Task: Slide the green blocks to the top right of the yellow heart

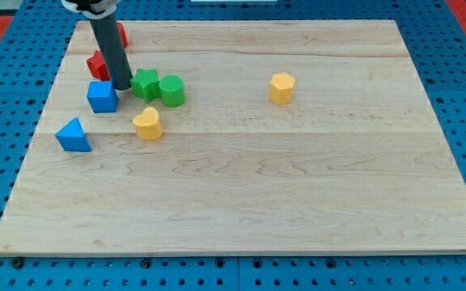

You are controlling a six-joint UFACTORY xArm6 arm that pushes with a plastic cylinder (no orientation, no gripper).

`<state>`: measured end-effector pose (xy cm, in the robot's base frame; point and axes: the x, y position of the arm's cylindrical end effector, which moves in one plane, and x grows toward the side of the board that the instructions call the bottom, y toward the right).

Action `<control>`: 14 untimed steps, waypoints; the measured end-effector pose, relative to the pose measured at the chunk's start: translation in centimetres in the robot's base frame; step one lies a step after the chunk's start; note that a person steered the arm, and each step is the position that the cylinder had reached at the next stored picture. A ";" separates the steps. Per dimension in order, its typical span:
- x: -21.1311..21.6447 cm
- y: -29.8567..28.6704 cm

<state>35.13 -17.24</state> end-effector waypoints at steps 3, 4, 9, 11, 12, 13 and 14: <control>3.2 2.2; 2.6 2.5; -2.9 7.1; -1.3 7.5; -2.3 10.7; 1.4 14.1; 3.3 12.8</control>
<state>38.40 -4.44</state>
